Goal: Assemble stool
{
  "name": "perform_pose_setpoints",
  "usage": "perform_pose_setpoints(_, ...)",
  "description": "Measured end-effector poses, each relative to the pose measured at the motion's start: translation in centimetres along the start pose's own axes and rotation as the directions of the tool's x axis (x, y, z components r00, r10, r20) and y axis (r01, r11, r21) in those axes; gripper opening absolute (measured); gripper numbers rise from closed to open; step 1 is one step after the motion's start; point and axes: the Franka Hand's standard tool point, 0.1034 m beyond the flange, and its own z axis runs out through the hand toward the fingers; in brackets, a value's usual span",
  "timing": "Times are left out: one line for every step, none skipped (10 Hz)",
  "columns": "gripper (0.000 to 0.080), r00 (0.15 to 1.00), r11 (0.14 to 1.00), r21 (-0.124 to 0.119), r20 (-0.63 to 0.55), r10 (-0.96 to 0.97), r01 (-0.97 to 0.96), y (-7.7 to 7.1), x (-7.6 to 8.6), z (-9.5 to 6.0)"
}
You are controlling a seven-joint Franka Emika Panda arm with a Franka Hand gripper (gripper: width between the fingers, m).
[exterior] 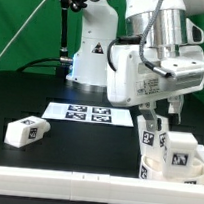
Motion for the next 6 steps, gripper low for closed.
perform_pose_setpoints(0.0572,0.998,0.998,0.0,0.01,-0.057,0.057,-0.2,-0.3,-0.7)
perform_pose_setpoints(0.0633,0.994,0.994,0.003,0.021,-0.107,0.107,-0.4,-0.4,-1.5)
perform_pose_setpoints(0.0633,0.988,0.989,-0.001,0.033,-0.15,0.15,-0.9,-0.4,-2.6)
perform_pose_setpoints(0.0645,0.981,0.982,-0.003,0.045,-0.189,0.19,-1.6,-0.4,-3.7)
perform_pose_setpoints(0.0645,0.978,0.98,0.013,0.054,-0.201,0.2,-2.7,-0.2,-4.6)
perform_pose_setpoints(0.0649,0.979,0.98,0.018,0.052,-0.198,0.197,-2.9,-0.1,-4.7)
